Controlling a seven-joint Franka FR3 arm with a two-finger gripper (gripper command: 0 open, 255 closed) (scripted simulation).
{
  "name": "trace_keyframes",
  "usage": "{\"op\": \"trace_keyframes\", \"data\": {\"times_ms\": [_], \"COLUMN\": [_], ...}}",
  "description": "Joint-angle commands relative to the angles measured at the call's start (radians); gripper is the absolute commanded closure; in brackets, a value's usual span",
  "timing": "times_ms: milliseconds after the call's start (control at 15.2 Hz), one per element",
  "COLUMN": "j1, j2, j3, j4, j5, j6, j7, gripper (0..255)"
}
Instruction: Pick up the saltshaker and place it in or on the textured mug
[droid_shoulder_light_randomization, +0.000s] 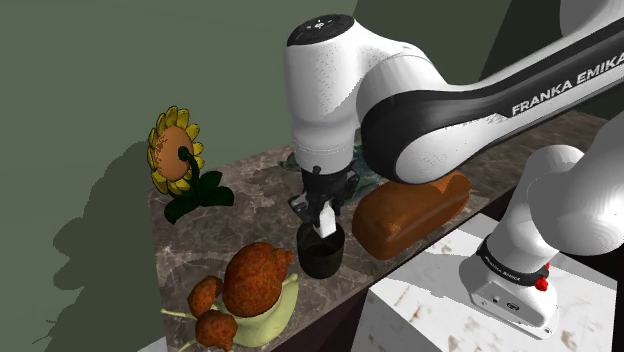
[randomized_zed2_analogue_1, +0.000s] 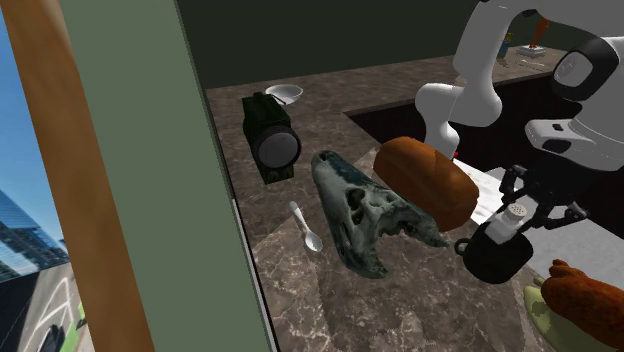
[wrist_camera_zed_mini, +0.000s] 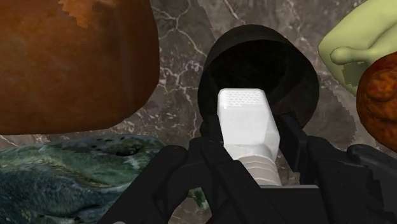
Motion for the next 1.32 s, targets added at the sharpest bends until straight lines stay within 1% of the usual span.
{"op": "trace_keyframes", "data": {"times_ms": [0, 198, 264, 594, 858, 1254], "j1": [0.000, 0.000, 0.000, 0.000, 0.005, 0.005], "j2": [0.000, 0.000, 0.000, 0.000, -0.028, -0.028], "j3": [0.000, 0.000, 0.000, 0.000, -0.008, -0.008], "j4": [-0.002, -0.002, -0.002, -0.002, 0.103, 0.103], "j5": [0.000, 0.000, 0.000, 0.000, 0.011, 0.011], "j6": [0.003, 0.003, 0.003, 0.003, -0.128, -0.128], "j7": [0.001, 0.001, 0.001, 0.001, -0.009, -0.009], "gripper": [255, 255, 0, 0, 0, 0]}}
